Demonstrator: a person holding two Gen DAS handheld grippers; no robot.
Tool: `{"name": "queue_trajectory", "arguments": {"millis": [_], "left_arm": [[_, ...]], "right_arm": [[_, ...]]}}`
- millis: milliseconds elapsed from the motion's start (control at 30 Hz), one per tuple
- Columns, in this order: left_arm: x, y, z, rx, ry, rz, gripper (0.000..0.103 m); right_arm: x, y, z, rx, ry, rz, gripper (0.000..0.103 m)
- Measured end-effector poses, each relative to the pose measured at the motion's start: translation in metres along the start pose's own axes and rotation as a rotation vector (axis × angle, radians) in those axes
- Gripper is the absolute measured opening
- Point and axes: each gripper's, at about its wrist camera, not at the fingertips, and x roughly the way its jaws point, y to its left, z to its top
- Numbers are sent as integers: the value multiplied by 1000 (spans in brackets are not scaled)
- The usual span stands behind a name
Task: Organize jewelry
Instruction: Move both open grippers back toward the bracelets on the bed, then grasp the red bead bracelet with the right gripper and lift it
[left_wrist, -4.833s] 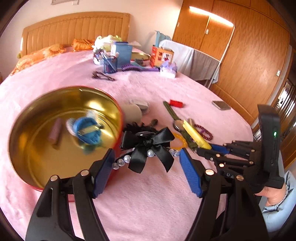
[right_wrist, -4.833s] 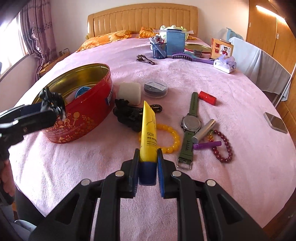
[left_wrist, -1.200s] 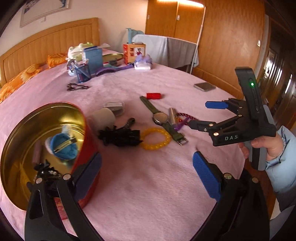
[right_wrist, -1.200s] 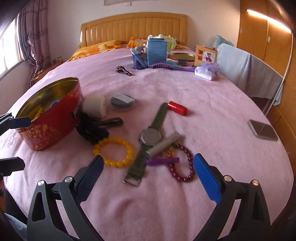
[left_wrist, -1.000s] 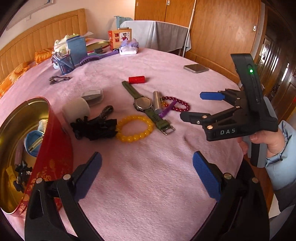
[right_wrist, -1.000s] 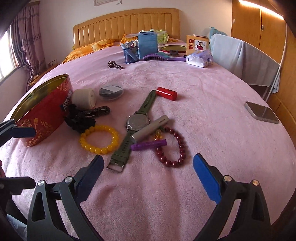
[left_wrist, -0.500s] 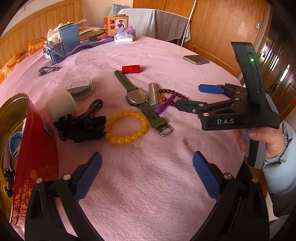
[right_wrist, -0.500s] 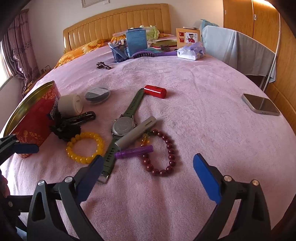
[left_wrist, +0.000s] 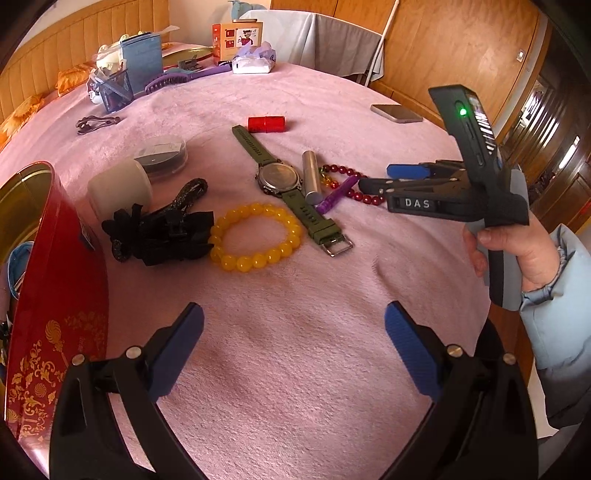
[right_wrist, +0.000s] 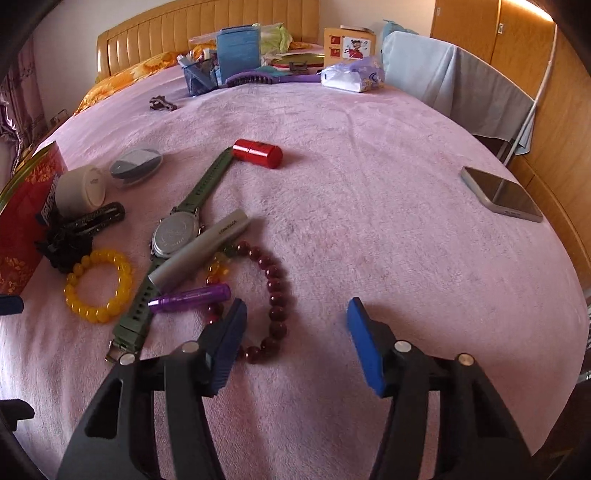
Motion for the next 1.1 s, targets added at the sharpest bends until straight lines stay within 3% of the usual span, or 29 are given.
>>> {"name": "queue_trajectory", "arguments": {"millis": [133, 167, 200, 300, 433, 600, 800, 1100], "left_arm": [[2, -2, -2, 6, 8, 1, 96], [2, -1, -2, 6, 11, 4, 96], [2, -1, -2, 5, 11, 5, 96], [-1, 0, -2, -1, 8, 9, 96], [-10, 1, -1, -8, -11, 10, 96], [-26, 0, -2, -13, -46, 3, 96], [-48, 6, -7, -38, -94, 5, 96], [-73, 20, -18, -74, -132, 20, 96]], "right_arm": [[1, 11, -4, -44, -4, -11, 53], [0, 14, -5, -54, -8, -3, 46], [0, 18, -6, -70, -5, 7, 33], [1, 26, -8, -100, 30, 29, 11], [-16, 24, -6, -54, 12, 79, 10], [-69, 31, 4, -52, -123, 95, 10], [-120, 63, 17, -137, -231, 118, 10], [-147, 96, 25, -175, -289, 155, 11]]}}
